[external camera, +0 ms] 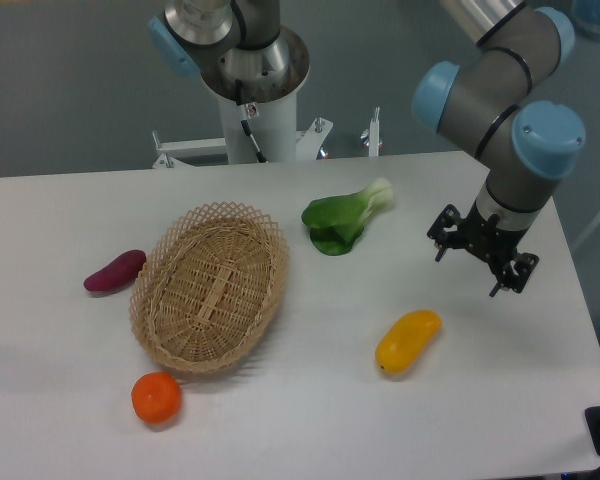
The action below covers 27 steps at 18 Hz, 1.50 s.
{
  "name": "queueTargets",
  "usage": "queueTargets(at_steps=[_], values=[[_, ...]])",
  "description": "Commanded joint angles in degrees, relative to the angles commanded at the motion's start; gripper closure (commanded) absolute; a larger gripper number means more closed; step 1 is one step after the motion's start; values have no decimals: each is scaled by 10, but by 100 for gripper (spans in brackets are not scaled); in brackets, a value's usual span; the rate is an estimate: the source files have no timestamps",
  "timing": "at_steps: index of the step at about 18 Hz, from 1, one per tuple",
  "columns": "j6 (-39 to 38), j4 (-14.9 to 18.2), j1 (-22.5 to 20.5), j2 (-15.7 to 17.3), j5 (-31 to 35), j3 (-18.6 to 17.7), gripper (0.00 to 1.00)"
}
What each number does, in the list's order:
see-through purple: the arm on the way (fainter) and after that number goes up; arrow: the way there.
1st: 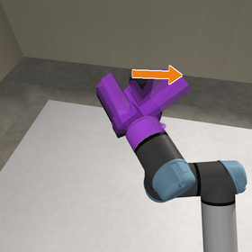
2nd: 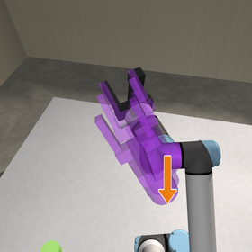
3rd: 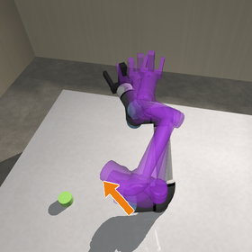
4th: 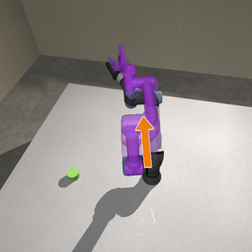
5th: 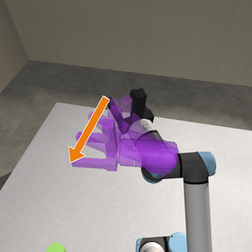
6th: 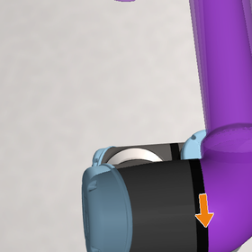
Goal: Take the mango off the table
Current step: 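Lower the gripper over the yellow mango, fingers straddling it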
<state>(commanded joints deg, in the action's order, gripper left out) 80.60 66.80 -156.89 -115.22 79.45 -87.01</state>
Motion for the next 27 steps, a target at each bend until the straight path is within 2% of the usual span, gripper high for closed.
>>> queueTargets(at_steps=[6,10,13,17,27], values=[[-4,0,18,-4,1,4,0],[-5,-1,28,-19,2,12,0],[-50,-2,35,-31,1,12,0],[-102,-55,48,-53,1,14,0],[-122,-67,67,-72,1,2,0]])
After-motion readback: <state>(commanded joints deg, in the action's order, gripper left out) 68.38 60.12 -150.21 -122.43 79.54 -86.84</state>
